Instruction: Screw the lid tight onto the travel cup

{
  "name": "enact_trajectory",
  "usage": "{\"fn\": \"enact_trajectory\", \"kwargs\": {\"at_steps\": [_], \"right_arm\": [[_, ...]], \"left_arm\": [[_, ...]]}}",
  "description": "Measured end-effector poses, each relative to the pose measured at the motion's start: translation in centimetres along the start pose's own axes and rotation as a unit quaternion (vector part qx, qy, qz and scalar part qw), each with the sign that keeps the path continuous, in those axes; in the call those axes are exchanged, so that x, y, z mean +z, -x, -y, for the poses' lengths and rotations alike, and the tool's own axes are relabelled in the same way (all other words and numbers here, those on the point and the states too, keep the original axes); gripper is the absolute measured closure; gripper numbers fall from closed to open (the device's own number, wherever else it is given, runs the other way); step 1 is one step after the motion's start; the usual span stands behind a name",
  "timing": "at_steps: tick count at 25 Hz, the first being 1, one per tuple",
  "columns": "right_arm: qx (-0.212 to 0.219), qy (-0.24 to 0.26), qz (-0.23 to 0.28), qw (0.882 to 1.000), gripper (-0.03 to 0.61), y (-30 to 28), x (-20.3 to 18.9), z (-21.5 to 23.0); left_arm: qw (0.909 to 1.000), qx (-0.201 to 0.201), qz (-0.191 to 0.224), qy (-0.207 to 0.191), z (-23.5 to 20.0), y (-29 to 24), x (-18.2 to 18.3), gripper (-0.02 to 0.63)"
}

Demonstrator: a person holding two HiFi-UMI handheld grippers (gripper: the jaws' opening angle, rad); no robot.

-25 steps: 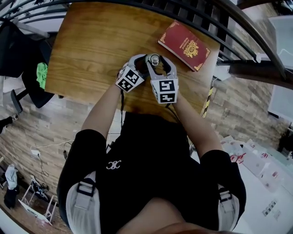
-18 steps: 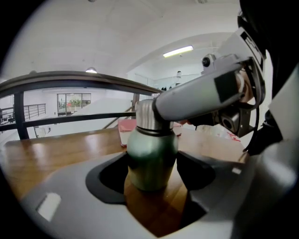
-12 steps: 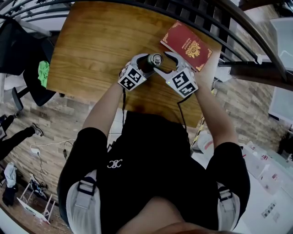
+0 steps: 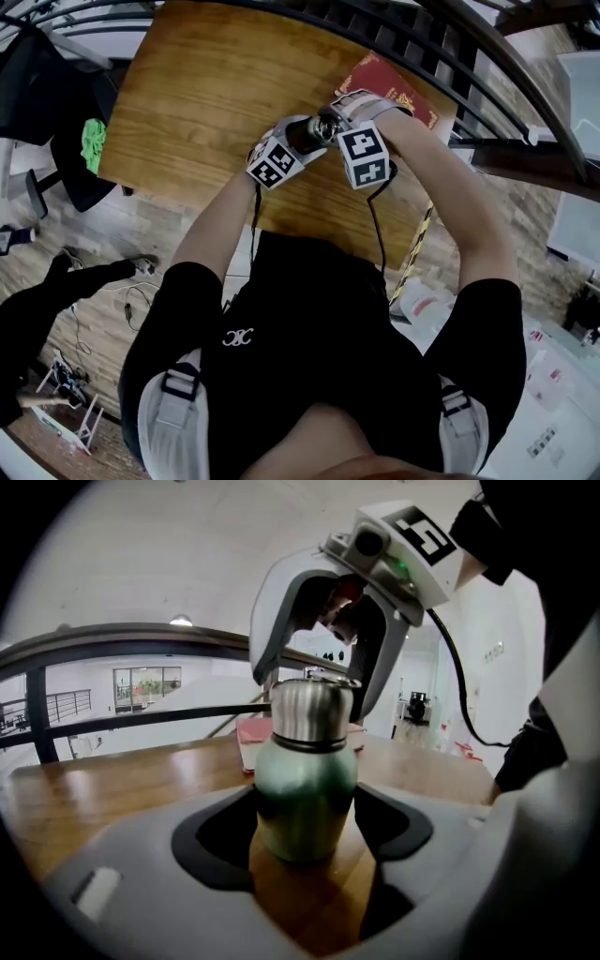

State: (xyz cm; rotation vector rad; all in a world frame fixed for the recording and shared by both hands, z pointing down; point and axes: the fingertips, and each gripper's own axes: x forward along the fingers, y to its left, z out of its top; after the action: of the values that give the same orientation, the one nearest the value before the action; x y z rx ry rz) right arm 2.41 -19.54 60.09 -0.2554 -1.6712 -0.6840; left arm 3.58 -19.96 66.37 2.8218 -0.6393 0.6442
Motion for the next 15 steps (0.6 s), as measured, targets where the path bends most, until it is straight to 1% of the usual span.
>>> {"fn": "enact_trajectory", "kwargs": {"at_steps": [2,3,5,7,10,12,14,15], "right_arm": [[0.007,0.016,0.002,1.0,0.343,-0.09,0.23,-0.17],[0.007,0.007,0.013,1.0,0.344,-0.03,0.41,-0.19],[-0.002,-0.047,0.047,0.998,0.344,0.17,0.67,-0.02],[-0.017,-0.113,0.074,0.991,0.344,0.33,0.65,0.15],[-0.035,-0.197,0.086,0.976,0.344,0.31,0.5,0.34],[-0.048,-0.248,0.089,0.963,0.344,0.22,0.46,0.56],[-0.067,-0.298,0.1,0.947,0.342,0.21,0.35,0.65],[-0.079,-0.324,0.109,0.936,0.342,0.23,0.31,0.64]], "left_arm": [[1.0,0.002,-0.006,0.001,-0.08,0.23,-0.05,0.238],[1.0,0.003,-0.008,0.002,-0.12,0.32,-0.06,0.238],[1.0,0.005,-0.006,0.003,-0.14,0.31,-0.07,0.238],[1.0,0.007,-0.002,0.002,-0.15,0.28,-0.09,0.237],[1.0,0.006,0.001,0.001,-0.08,0.2,-0.03,0.237],[0.9999,0.01,-0.002,0.004,-0.24,0.23,-0.19,0.236],[0.9999,0.014,-0.005,0.007,-0.28,0.18,-0.3,0.236],[0.9999,0.014,-0.003,0.007,-0.21,0.13,-0.28,0.236]]}}
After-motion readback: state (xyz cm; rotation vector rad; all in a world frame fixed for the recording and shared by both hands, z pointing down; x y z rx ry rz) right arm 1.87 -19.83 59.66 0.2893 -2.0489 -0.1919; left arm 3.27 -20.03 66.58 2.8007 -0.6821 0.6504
